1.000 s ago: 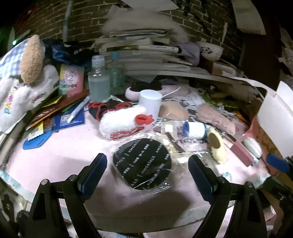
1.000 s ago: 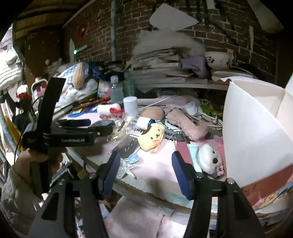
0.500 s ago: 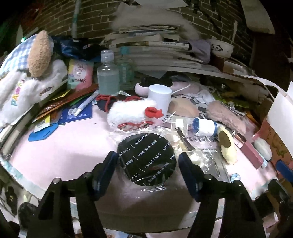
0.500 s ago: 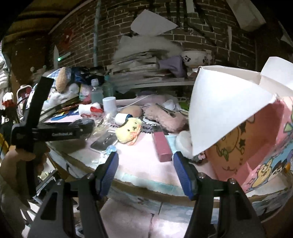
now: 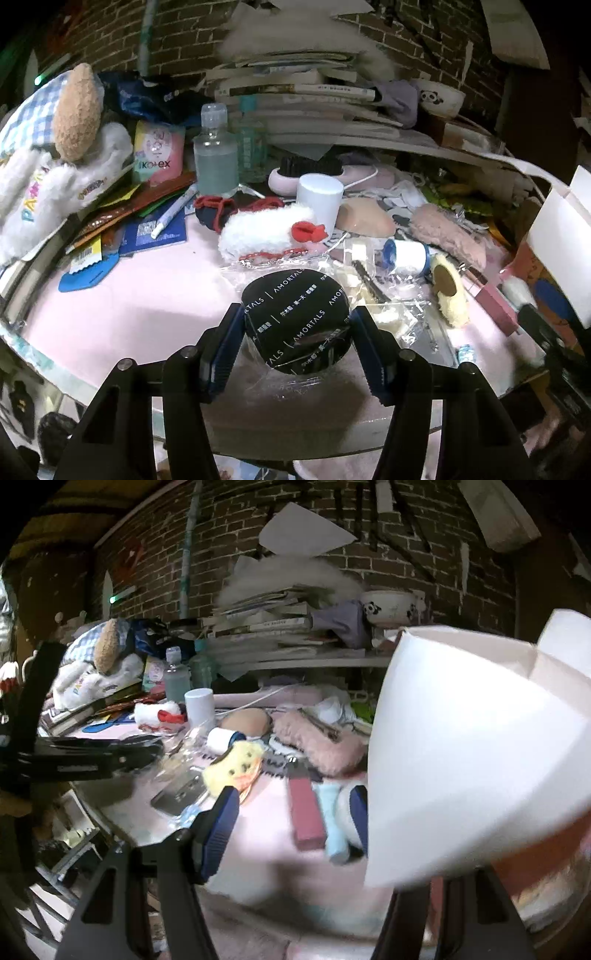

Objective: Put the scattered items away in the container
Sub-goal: 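Grasp the black AMORTALS compact with the left gripper and lift it, then lower the black compact into the white box and open the left gripper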

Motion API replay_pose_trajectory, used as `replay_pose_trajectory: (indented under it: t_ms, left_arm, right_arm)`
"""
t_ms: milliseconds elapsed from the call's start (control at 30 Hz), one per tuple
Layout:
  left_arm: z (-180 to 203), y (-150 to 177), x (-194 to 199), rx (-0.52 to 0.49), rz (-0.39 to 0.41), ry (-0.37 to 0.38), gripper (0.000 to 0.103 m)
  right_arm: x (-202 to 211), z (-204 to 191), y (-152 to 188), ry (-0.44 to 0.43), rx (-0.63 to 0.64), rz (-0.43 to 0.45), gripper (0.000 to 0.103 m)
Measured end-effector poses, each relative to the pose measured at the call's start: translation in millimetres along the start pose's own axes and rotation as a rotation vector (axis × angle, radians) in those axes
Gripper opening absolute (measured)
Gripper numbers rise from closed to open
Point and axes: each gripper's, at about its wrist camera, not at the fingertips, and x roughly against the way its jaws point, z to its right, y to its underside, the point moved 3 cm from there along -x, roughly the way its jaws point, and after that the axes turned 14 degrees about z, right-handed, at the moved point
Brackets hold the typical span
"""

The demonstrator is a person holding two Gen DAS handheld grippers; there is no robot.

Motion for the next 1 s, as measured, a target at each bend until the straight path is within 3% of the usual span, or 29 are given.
replay_pose_trajectory:
  t_ms: [233,467,667,800,933,1000]
  left_arm:
    - [-5.2,-14.8,15.6,0.027,0.024,0.026,0.054]
    - [10.8,-47.2,46.0,0.011,0.098,0.128,0.054]
    - [57.2,-101.1,64.0,-0.047,0.164,0.344,0.054]
    - [116.0,-136.6,69.0,-0.123,0.166,0.551,0.054]
    - [190.7,-154.3,63.1,-0.246,0.084,0.748,0.054]
    - [224.2,-156.1,55.6,-0.288,0.028,0.805,0.054]
  right_arm:
    - [-19.8,-1.6,-8.1,-0.021,0.036,0.014,0.059]
    - [-34.5,-9.0,-17.1,-0.068,0.052,0.000,0.059]
    - [-30.8,-14.0,-9.4,-0.085,0.022,-0.020,0.059]
    - [-23.3,-15.8,-5.6,-0.091,-0.001,-0.020,0.067]
    - [-15.3,-17.2,-4.2,-0.086,-0.010,-0.011,0.067]
    - [-12.6,-15.5,-3.7,-0.084,-0.025,-0.011,0.067]
